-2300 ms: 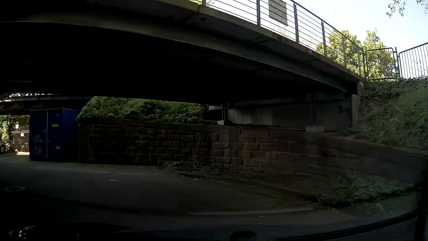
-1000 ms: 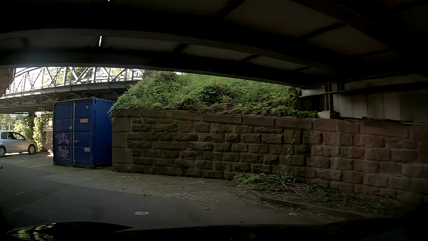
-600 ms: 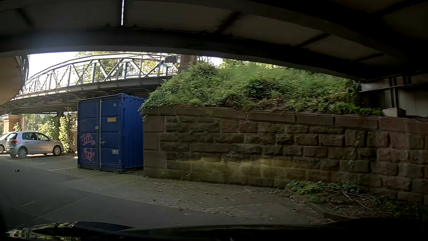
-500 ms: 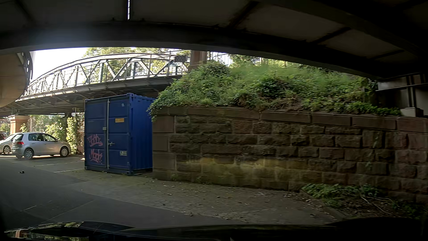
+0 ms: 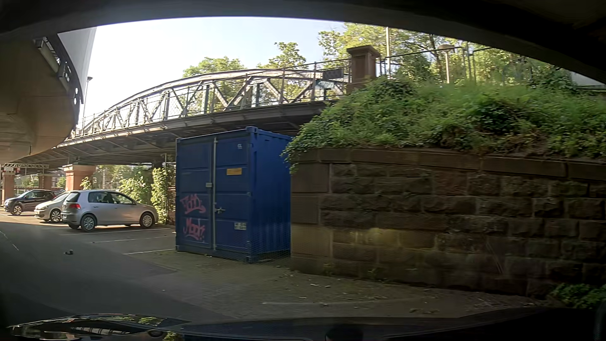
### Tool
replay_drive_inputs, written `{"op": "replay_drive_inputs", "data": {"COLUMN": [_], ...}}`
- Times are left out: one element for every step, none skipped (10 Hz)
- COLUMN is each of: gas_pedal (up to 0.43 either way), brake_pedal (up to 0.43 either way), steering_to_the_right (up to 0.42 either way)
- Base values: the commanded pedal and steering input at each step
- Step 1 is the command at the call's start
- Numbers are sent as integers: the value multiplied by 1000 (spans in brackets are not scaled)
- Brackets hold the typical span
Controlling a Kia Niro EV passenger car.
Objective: Follow the waypoints while adhering to traffic rules and regulations
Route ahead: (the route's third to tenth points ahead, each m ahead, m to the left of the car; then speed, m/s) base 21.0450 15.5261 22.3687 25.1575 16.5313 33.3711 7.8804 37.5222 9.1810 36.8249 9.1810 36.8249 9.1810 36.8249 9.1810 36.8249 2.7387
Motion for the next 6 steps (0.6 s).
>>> {"op": "replay_drive_inputs", "data": {"gas_pedal": [0, 8, 20, 20, 20, 28], "brake_pedal": [0, 0, 0, 0, 0, 0], "steering_to_the_right": [-546, -543, -534, -524, -513, -503]}}
